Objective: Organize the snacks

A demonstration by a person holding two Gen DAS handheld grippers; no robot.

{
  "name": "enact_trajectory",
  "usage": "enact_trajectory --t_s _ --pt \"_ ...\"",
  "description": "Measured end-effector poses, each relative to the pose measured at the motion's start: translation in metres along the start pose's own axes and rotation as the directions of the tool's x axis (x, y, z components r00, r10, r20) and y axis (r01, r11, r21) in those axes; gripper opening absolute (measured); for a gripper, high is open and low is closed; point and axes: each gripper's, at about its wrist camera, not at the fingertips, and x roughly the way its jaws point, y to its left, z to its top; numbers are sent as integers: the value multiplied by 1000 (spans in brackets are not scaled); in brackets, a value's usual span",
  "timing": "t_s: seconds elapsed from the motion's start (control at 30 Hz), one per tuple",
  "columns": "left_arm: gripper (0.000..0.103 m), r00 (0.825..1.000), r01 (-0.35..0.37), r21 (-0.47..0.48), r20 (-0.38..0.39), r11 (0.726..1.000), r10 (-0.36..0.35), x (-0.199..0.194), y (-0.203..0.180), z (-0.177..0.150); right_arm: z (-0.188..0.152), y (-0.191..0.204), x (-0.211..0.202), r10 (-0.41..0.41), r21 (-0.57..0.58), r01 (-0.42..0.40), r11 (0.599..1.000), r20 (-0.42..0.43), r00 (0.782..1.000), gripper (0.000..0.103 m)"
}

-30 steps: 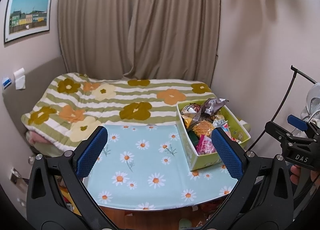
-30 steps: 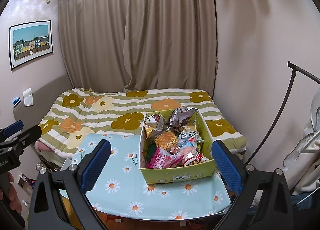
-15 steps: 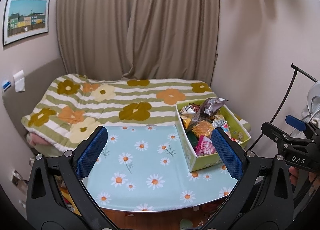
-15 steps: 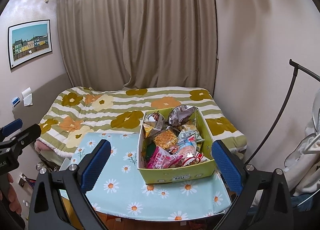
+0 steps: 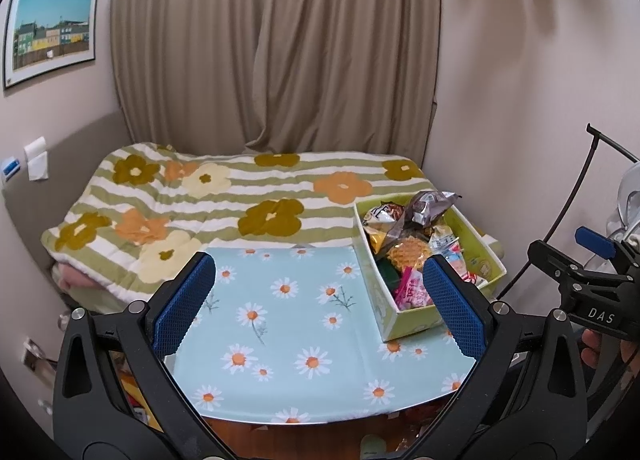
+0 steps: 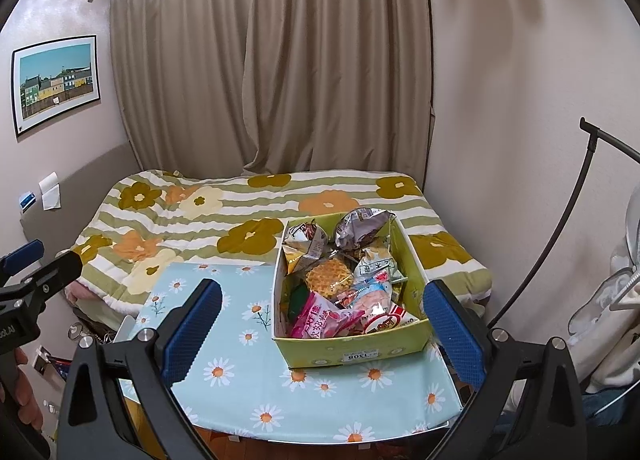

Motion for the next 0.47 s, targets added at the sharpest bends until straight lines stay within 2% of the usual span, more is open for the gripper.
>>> enact_trajectory --t_s 0.3,0.47 --pt "103 998 -47 24 32 999 47 -1 8 -3 -1 4 -1 -17 8 17 1000 2 1000 100" --pt "103 998 -40 23 42 999 39 0 14 -4 -1 3 -1 -16 7 16 1000 0 1000 100"
